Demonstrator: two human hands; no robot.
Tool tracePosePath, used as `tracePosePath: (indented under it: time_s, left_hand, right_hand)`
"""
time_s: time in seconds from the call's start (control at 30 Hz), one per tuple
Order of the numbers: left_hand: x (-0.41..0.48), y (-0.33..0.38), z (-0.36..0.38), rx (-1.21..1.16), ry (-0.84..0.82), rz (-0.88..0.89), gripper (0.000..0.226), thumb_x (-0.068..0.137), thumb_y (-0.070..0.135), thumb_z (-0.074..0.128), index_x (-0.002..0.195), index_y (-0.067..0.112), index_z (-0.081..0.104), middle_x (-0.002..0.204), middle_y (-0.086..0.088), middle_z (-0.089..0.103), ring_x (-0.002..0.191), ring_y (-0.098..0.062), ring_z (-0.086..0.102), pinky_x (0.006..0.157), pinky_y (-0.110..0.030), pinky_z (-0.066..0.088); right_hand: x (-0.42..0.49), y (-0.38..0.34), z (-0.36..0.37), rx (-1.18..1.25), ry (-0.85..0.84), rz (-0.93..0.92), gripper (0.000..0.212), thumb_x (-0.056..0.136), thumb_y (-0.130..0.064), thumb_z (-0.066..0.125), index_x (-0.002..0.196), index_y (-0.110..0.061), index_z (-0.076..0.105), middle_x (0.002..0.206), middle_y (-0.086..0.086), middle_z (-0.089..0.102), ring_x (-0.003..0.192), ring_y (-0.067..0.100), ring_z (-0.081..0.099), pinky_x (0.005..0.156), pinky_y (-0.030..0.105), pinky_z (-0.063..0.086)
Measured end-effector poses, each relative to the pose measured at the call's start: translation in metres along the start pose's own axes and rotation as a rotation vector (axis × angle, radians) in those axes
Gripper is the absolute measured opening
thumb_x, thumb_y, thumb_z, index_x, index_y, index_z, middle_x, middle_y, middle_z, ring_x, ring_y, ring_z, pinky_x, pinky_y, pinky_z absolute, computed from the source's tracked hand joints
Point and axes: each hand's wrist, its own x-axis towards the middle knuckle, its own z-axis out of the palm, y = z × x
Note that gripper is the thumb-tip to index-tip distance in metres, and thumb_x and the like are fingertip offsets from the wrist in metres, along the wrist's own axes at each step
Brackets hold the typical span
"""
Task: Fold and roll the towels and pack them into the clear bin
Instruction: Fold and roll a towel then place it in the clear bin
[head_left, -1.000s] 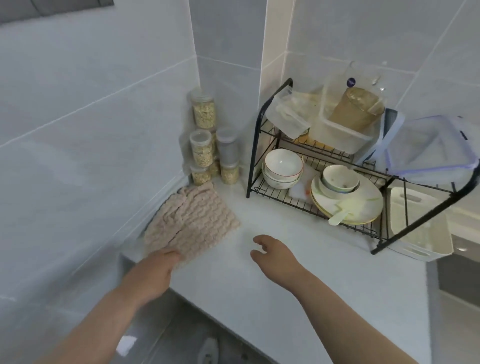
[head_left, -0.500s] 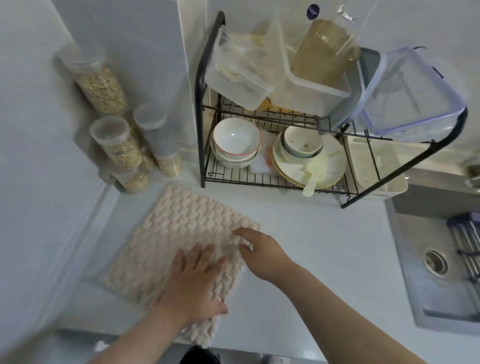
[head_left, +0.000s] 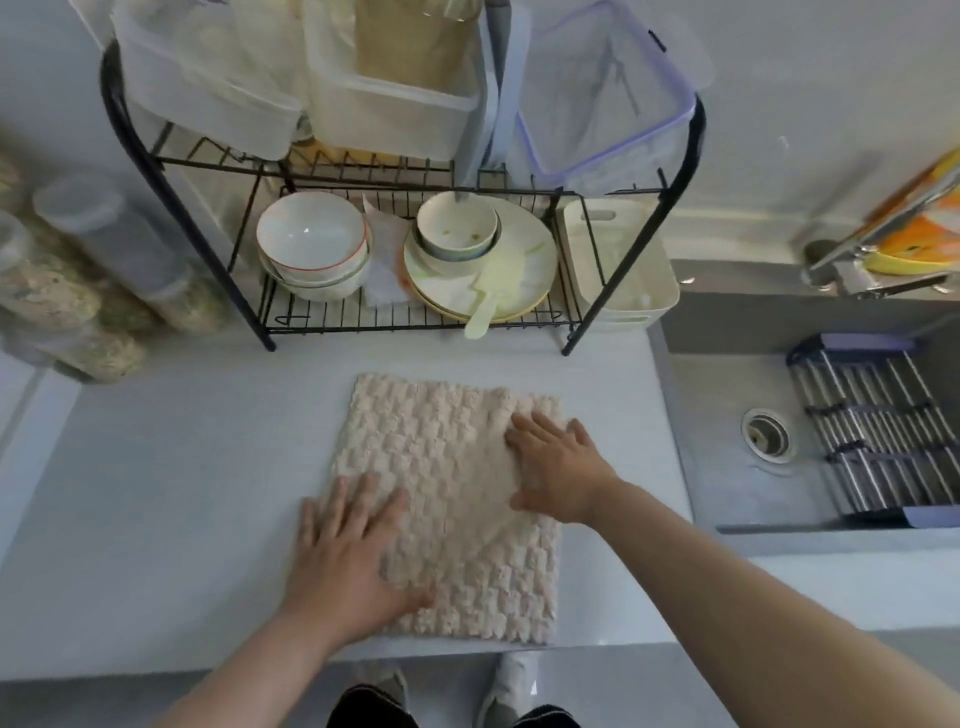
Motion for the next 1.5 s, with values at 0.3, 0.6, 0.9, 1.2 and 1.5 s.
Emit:
tracePosePath:
  time_s: [0.3, 0.6, 0.9, 1.2, 1.5]
  left_hand:
    - [0.020, 0.080, -0.014, -0.057, 0.034, -0.179, 0.118, 0.060, 0.094, 0.031, 0.152, 0.026, 0.003, 0.161, -0.013, -0.007, 0.146, -0.036, -0.013, 0.112, -0.058, -0.010]
    - [0.147, -0.024, -0.079, -0.269, 0.242, -0.009, 0.043, 0.093, 0.017, 0.056, 0.135, 0.016, 0.051, 0.130, -0.007, 0.048, 0.112, -0.030, 0.052, 0.093, -0.037, 0.043]
    - [0.126, -0.016, -0.103, -0.438, 0.244, -0.048, 0.020, 0.080, 0.007, 0.062, 0.071, 0.020, 0.051, 0.074, -0.006, 0.058, 0.068, -0.030, 0.057, 0.055, -0.034, 0.043]
    - [0.020, -0.037, -0.061, -0.586, 0.127, 0.011, 0.025, 0.074, -0.002, 0.058, 0.065, 0.020, 0.050, 0.112, -0.003, 0.065, 0.102, -0.019, 0.060, 0.076, -0.025, 0.042]
    - [-0.025, -0.038, -0.003, -0.301, -0.005, 0.120, 0.023, 0.075, 0.002, 0.058, 0.070, 0.018, 0.043, 0.143, 0.023, 0.029, 0.125, -0.004, 0.043, 0.088, -0.021, 0.041]
  right_hand:
    - [0.007, 0.047, -0.011, -0.035, 0.038, -0.050, 0.084, 0.082, -0.061, 0.059, 0.151, -0.031, 0.021, 0.163, -0.007, 0.001, 0.150, 0.021, -0.006, 0.119, 0.054, -0.003]
    - [0.051, 0.062, -0.040, 0.236, 0.242, 0.303, 0.032, 0.089, -0.020, 0.049, 0.120, -0.011, 0.054, 0.119, 0.010, 0.047, 0.101, 0.032, 0.058, 0.081, 0.036, 0.051]
    - [0.027, 0.064, -0.055, 0.364, 0.417, 0.215, 0.006, 0.089, -0.016, 0.053, 0.095, -0.014, 0.054, 0.089, 0.006, 0.060, 0.079, 0.030, 0.056, 0.061, 0.031, 0.043]
    - [-0.082, 0.046, 0.030, 0.465, 0.488, -0.120, 0.021, 0.076, 0.000, 0.072, 0.088, -0.016, 0.075, 0.093, -0.009, 0.064, 0.078, 0.000, 0.057, 0.077, 0.017, 0.051]
    - [-0.114, 0.048, 0.068, 0.332, 0.316, -0.125, 0.018, 0.078, -0.011, 0.069, 0.089, -0.023, 0.078, 0.105, -0.009, 0.067, 0.085, 0.010, 0.066, 0.076, 0.011, 0.042]
